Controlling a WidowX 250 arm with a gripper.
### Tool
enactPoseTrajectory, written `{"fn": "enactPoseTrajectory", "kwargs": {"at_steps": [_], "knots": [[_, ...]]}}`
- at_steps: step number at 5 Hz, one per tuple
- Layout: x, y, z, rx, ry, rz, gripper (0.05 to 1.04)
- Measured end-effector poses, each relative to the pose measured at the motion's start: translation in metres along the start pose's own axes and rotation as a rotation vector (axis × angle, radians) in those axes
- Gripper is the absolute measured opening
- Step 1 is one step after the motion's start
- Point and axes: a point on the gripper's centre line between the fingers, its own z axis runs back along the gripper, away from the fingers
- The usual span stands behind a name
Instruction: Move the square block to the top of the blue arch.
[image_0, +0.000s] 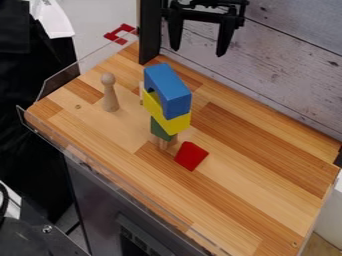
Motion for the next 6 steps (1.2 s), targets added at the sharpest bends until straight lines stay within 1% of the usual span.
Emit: {"fn": "enactPoseTrajectory", "kwargs": {"at_steps": [1, 2, 3, 4, 5, 6], "knots": [[0.0, 0.001, -0.014, 0.016, 0.043, 0.003, 0.999], [0.007, 0.012, -0.017, -0.001, 0.043, 0.026, 0.999], [0.021, 0.045, -0.013, -0.024, 0.019, 0.11, 0.999], [0.026, 0.055, -0.016, -0.014, 0.024, 0.125, 0.999], [0.027, 0.063, -0.026, -0.003, 0.046, 0.132, 0.999], [0.023, 0.061, -0.041, -0.019, 0.062, 0.133, 0.999]]}}
